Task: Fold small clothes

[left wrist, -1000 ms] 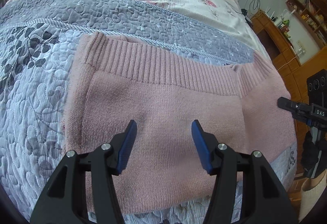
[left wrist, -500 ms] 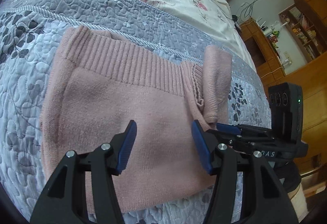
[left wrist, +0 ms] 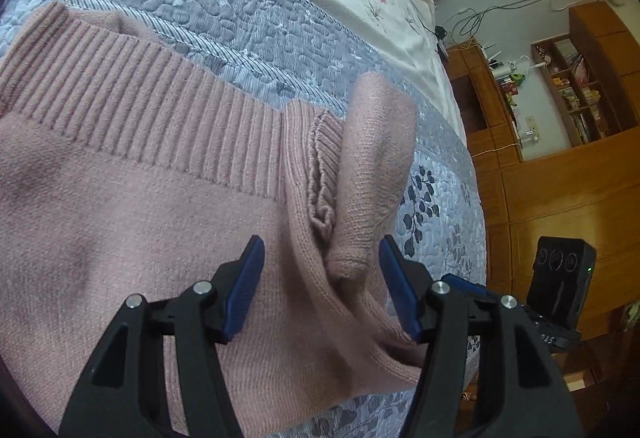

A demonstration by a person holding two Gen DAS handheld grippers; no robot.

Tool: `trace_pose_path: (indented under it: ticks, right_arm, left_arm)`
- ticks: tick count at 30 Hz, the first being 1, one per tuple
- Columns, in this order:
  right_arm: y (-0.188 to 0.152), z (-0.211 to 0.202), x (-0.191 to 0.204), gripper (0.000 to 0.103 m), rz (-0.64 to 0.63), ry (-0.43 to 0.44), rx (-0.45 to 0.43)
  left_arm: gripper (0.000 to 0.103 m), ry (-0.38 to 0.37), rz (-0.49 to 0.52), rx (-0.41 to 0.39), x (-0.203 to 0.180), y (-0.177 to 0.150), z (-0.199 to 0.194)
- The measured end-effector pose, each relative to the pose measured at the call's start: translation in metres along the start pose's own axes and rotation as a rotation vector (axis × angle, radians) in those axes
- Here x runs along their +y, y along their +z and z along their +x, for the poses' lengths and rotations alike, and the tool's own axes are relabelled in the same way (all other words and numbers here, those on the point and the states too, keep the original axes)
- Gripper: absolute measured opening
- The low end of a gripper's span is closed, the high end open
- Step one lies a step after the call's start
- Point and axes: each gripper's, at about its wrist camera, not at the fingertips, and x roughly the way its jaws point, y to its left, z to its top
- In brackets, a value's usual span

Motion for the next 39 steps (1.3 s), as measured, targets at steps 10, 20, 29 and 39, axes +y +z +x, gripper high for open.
trace_pose_path:
  ticks: [10,20,29,39]
  right_arm:
    - [-0.04,0.035,-0.041,0.054,0.074,0.045,0.04]
    - [-0.046,0.031,-0.039,0.054,0.077,0.052,0.021]
    - [-0.055,0.023,-0.022,0.054,0.057,0.078,0.001]
    - [-0.052,0.035,0.029,0.054,-0.019,0.107,0.013]
  left_arm:
    - [0.059,0.025,0.022,0.012,-0.019,0.013,0.036]
    - [0.025,0.025,0.068,-0.054,-0.037,0.011,0.028]
    - [0.023,-0.074,0.078,-0.156,-0.037,0.007,-0.04]
    - [0.023,-0.024,-0.01,-0.253,0.033,0.019,-0.131]
